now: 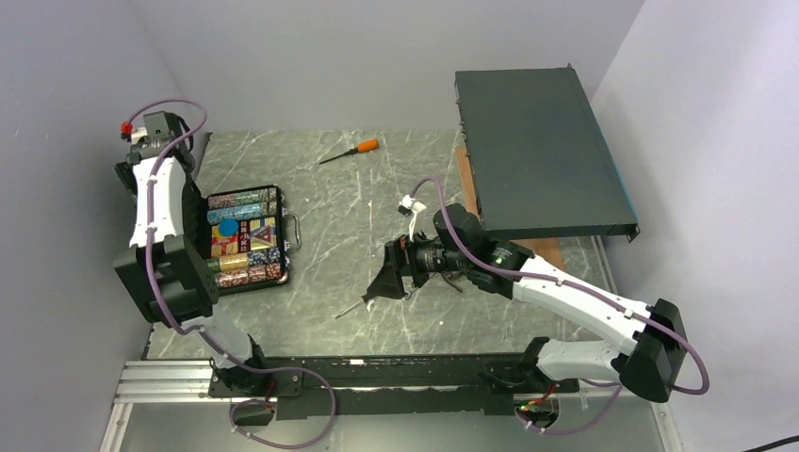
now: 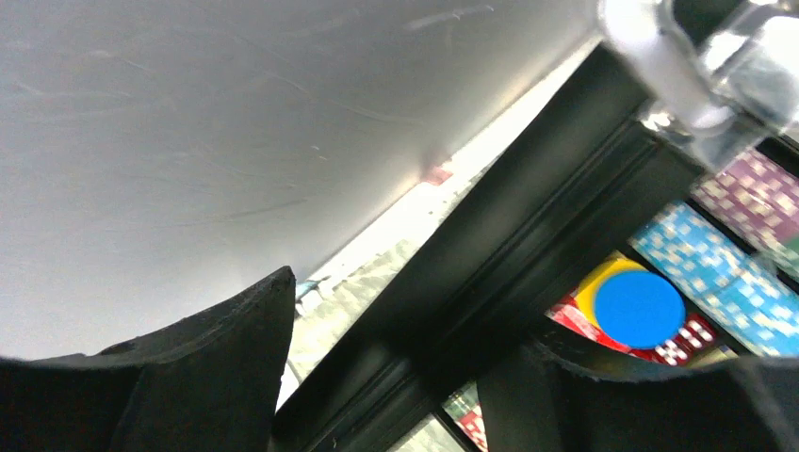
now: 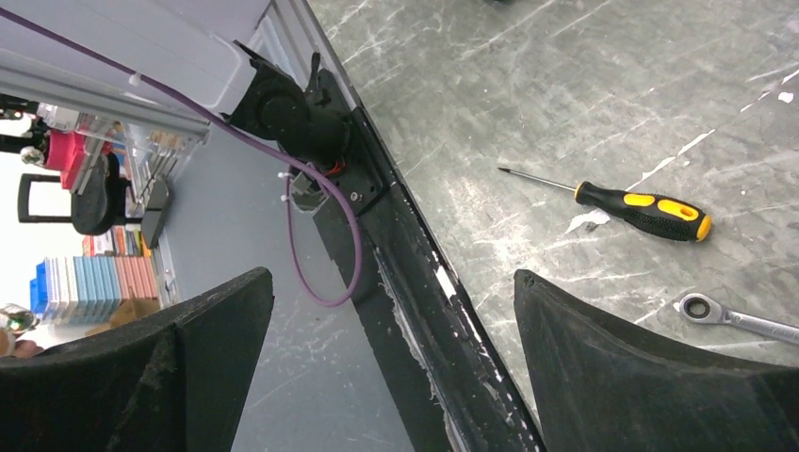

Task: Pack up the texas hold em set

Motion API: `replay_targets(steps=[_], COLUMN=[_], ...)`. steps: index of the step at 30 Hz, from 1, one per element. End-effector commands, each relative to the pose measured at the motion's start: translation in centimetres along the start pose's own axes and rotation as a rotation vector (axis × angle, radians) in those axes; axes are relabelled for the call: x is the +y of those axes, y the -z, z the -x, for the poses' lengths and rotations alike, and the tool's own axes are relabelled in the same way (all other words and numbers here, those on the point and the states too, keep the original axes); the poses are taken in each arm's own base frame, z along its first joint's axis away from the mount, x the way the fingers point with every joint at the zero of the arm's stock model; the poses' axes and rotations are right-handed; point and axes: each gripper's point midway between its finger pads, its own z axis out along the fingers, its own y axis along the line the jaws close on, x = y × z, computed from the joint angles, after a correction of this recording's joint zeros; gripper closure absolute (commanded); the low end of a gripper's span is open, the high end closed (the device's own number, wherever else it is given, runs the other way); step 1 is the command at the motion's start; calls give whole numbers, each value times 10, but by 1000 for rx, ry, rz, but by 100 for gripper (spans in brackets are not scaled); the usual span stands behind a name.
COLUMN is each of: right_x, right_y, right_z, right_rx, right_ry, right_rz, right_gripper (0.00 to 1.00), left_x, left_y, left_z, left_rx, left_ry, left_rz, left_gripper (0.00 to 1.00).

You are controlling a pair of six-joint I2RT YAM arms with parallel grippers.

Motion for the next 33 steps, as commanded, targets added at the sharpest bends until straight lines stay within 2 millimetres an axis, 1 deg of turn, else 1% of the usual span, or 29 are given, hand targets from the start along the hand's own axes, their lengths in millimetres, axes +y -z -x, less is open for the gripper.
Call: replay_targets(steps=[1, 3, 5, 6, 8, 11, 16, 20, 23, 25, 28, 31, 33], right_x=[10, 8, 9, 9, 10, 8, 8, 10, 10, 5, -8, -23, -29], right_y=[-2, -6, -9, -9, -9, -11, -16, -21, -28, -32, -42, -58, -67], right_z=[14, 11, 11, 11, 12, 12, 15, 17, 16, 17, 22, 31, 40], right_rx=[-27, -11, -5, -8, -14, -4, -3, -10, -9, -25, -60, -91, -120], right_ry=[22, 16, 11, 10, 9, 9, 7, 1, 4, 21, 58, 68, 71], right_rz=[27, 29, 34, 36, 37, 28, 27, 33, 22, -30, -137, -206, -227], right_gripper=[0, 0, 0, 0, 0, 0, 0, 0, 0, 0, 0, 0, 0], left_x=[-9, -13, -18, -21, -30, -43, -65, -80, -89, -93, -93, -101, -106], left_y=[21, 25, 29, 31, 39, 52, 73, 88, 103, 114, 131, 141, 148], left_z=[6, 6, 3, 2, 2, 2, -1, -4, -3, -2, 1, 1, 1], left_rx=[-54, -81, -66, -58, -56, -72, -88, -92, -109, -134, -176, -214, -232], left_ry=[59, 61, 59, 58, 46, 34, 1, -19, -28, -49, -54, -58, -74], left_rz=[-167, -209, -241, -251, -286, -330, -401, -467, -564, -636, -710, -794, -843], left_gripper=[37, 43, 51, 54, 54, 52, 46, 30, 22, 19, 14, 12, 12])
